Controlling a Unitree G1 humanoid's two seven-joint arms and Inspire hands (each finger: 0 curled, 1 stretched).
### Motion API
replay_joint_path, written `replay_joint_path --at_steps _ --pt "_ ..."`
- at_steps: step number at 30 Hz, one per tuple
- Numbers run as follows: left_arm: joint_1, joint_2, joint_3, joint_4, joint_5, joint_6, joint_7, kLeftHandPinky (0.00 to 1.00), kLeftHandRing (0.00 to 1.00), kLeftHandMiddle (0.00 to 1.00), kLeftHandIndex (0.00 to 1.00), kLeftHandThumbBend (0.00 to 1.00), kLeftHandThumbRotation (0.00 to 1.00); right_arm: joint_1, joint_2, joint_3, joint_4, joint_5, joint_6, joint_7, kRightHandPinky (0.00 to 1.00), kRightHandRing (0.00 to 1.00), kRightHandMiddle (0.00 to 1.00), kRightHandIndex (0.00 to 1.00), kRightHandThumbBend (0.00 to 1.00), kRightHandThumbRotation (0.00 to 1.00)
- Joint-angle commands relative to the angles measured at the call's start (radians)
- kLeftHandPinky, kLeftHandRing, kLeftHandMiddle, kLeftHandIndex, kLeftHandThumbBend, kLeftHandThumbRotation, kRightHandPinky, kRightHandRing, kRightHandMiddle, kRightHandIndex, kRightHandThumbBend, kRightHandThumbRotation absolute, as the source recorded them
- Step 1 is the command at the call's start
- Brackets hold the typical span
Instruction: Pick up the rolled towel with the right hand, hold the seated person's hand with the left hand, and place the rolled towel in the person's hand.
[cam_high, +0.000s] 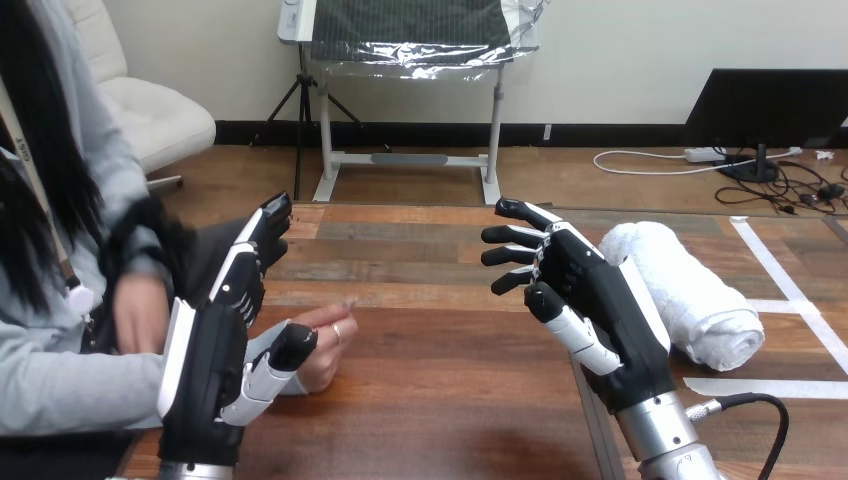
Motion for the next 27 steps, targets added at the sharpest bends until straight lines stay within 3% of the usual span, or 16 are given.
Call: replay_joint_path --at_steps 1,27 --pt "-0.066 0.004 0.012 -0.005 -0.011 0.002 0.0 0.9 0.93 0.93 0.91 1.0 0.87 -0.094 -0.009 -0.011 0.003 -0.007 -0.02 -0.019 0.55 0.7 0.75 0.82 0.89 0.76" --pt "-0.077 0.01 0.022 0.0 -0.009 -0.013 -0.005 0.89 0.91 0.92 0.9 0.99 0.87 -0.1 -0.014 -0.014 0.008 -0.006 -0.011 -0.012 0.55 0.7 0.75 0.82 0.88 0.75"
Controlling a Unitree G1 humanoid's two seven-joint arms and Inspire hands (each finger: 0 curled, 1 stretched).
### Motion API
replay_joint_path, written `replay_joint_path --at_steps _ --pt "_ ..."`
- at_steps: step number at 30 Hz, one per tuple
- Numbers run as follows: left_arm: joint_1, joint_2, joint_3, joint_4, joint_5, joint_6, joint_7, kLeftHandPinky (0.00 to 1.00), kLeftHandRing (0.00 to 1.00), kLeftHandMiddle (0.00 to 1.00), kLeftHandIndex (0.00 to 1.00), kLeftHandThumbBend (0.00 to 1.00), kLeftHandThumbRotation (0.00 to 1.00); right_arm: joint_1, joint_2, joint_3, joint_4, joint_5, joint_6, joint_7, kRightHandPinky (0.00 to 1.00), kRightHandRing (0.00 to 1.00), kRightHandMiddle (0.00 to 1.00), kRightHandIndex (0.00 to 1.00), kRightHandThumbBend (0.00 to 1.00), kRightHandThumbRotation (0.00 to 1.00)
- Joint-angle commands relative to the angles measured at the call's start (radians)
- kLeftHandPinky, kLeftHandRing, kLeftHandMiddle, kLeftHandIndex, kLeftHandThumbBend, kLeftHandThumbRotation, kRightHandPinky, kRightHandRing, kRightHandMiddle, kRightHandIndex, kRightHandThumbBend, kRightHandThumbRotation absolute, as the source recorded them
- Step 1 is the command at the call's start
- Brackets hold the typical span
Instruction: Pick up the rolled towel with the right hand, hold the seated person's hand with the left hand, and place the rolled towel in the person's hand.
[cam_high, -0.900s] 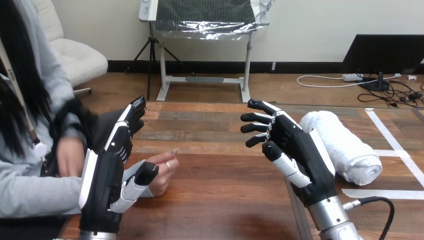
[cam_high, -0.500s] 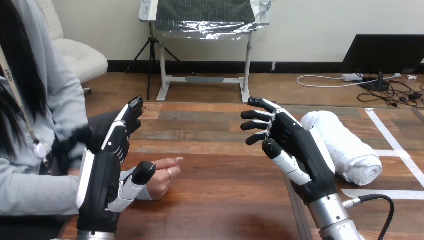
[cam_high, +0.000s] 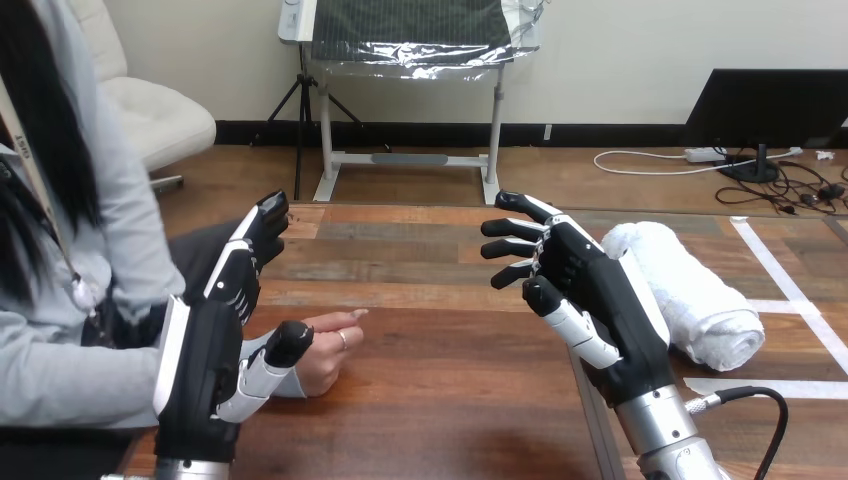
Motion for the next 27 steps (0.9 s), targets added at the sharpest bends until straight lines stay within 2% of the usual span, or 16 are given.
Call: replay_joint_path --at_steps 1,27 --pt "-0.071 0.009 0.009 0.0 -0.011 -0.014 -0.004 0.89 0.91 0.92 0.9 0.99 0.87 -0.085 -0.014 -0.01 0.004 -0.001 -0.01 -0.006 0.55 0.7 0.75 0.83 0.89 0.75" --pt "-0.079 0.01 0.01 0.005 -0.006 -0.016 -0.011 0.86 0.9 0.9 0.9 0.98 0.87 -0.094 -0.011 -0.015 0.013 0.003 -0.02 0.002 0.55 0.7 0.76 0.83 0.86 0.74"
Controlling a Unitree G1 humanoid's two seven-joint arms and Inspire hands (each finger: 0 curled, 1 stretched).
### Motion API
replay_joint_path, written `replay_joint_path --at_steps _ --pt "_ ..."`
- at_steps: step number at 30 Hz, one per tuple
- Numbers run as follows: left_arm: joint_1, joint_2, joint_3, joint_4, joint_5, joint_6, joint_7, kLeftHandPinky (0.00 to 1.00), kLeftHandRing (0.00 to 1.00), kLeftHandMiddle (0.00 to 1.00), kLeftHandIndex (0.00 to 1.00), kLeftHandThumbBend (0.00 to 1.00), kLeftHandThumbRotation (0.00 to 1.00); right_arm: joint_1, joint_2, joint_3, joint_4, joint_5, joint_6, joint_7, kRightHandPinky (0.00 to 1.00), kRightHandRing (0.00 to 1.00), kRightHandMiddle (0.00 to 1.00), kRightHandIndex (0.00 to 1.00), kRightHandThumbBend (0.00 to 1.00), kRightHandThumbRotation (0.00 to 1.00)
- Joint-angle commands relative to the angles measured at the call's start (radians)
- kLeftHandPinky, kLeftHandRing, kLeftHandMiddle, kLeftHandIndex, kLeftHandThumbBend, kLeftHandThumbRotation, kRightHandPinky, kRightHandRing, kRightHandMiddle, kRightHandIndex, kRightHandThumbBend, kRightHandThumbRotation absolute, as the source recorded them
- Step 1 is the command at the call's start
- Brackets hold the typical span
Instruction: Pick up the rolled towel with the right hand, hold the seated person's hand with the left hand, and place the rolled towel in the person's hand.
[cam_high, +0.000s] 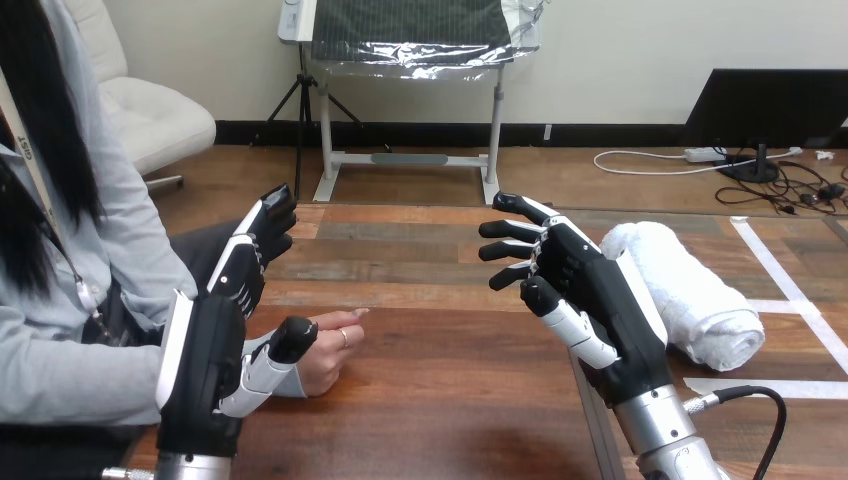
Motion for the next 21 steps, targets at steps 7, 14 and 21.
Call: replay_joint_path --at_steps 7,14,21 --pt "-0.066 0.009 0.014 0.005 0.008 -0.02 0.008 0.84 0.88 0.89 0.9 0.99 0.88 -0.088 -0.01 -0.012 -0.006 0.008 -0.018 0.002 0.55 0.7 0.76 0.83 0.86 0.74" --pt "-0.066 0.008 0.014 0.004 0.013 -0.021 0.012 0.81 0.87 0.89 0.9 0.98 0.88 -0.09 -0.012 -0.01 -0.008 -0.001 -0.021 -0.009 0.56 0.7 0.76 0.83 0.88 0.75" --pt "-0.064 0.007 0.012 0.001 0.01 -0.018 0.009 0.8 0.87 0.89 0.9 0.98 0.88 -0.098 -0.022 -0.007 -0.009 -0.024 -0.034 -0.032 0.56 0.7 0.76 0.82 0.87 0.76"
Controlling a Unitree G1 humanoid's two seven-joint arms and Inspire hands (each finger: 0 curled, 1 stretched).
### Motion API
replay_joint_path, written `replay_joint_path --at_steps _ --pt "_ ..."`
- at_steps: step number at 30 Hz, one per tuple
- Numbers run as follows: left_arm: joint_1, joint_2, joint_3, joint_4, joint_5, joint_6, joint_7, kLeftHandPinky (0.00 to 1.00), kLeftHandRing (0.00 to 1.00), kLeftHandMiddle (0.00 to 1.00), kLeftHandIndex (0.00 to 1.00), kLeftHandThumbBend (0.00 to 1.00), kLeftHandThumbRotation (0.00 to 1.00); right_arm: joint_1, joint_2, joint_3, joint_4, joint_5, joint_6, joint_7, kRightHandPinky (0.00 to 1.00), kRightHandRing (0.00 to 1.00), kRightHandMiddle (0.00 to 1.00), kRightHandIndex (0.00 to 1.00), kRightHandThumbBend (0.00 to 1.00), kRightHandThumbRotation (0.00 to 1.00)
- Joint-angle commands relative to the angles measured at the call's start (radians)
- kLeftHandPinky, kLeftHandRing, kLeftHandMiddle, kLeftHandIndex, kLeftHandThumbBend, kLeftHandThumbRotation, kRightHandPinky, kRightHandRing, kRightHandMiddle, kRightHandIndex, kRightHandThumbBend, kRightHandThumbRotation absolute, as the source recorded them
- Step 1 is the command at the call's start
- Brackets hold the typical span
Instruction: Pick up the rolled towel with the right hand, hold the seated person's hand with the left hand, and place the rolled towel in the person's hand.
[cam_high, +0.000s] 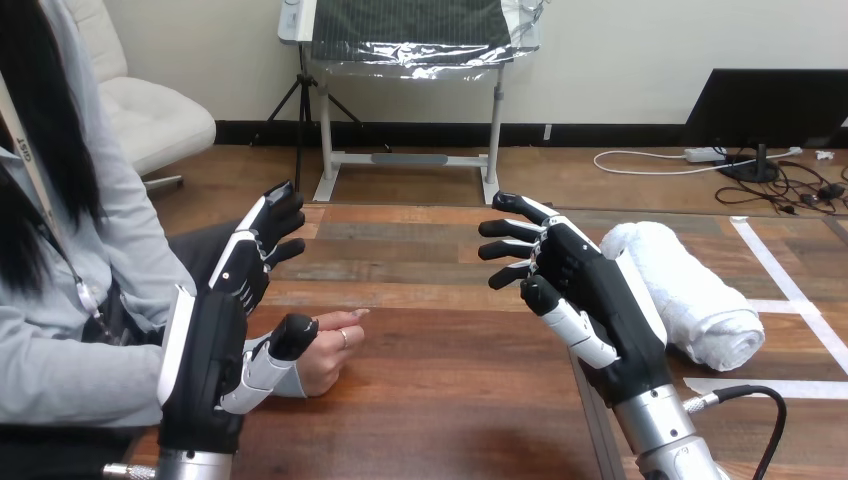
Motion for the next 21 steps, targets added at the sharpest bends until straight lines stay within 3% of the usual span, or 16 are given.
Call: replay_joint_path --at_steps 1,8,14,21 --pt "-0.054 0.007 0.011 0.0 0.003 -0.017 0.005 0.8 0.87 0.89 0.9 0.98 0.88 -0.098 -0.023 -0.007 -0.009 -0.021 -0.035 -0.031 0.56 0.7 0.76 0.82 0.87 0.77" --pt "-0.056 0.003 0.012 -0.002 0.016 -0.019 0.015 0.8 0.87 0.9 0.9 0.97 0.89 -0.112 -0.038 -0.007 -0.014 -0.056 -0.024 -0.079 0.56 0.7 0.77 0.82 0.86 0.76" --pt "-0.058 0.003 0.013 0.0 0.033 -0.019 0.028 0.79 0.87 0.9 0.89 0.97 0.89 -0.134 -0.06 -0.01 -0.021 -0.101 -0.014 -0.15 0.58 0.72 0.78 0.83 0.88 0.75" --pt "-0.06 0.002 0.011 0.002 0.035 -0.023 0.034 0.79 0.87 0.9 0.89 0.97 0.89 -0.174 -0.091 -0.021 -0.028 -0.115 0.021 -0.203 0.6 0.73 0.78 0.82 0.93 0.7"
